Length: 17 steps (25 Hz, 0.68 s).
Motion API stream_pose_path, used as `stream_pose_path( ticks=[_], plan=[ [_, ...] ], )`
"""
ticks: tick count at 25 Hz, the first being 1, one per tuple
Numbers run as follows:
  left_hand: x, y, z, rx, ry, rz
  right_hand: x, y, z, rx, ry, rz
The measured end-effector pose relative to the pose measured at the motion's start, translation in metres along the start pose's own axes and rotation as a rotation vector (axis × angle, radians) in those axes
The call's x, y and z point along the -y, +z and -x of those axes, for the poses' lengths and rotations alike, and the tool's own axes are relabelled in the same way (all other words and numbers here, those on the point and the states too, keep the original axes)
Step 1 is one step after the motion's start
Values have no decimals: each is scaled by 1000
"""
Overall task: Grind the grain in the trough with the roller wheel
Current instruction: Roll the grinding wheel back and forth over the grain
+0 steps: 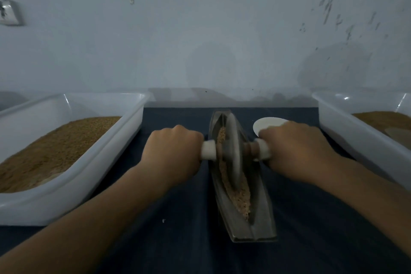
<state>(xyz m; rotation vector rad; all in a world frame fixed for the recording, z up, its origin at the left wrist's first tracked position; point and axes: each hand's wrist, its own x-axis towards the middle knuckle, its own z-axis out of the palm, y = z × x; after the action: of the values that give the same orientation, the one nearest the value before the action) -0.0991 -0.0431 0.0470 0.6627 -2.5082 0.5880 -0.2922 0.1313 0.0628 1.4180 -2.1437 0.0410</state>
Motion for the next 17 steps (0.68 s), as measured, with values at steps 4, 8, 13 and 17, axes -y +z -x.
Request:
stream_pose_path(
  ticks=[4, 8, 13, 17],
  plan=[
    [-3, -9, 11, -46, 26, -5, 5, 3, 22, 36, -10, -45],
    [-8, 3, -29, 129, -141, -1, 18, 5, -33, 107, 70, -79],
    [-2, -4, -14, 157, -55, 68, 5, 4, -15, 137, -47, -96],
    [-2, -15, 19, -43, 42, 10, 1, 1, 24, -88, -149, 3]
  ],
)
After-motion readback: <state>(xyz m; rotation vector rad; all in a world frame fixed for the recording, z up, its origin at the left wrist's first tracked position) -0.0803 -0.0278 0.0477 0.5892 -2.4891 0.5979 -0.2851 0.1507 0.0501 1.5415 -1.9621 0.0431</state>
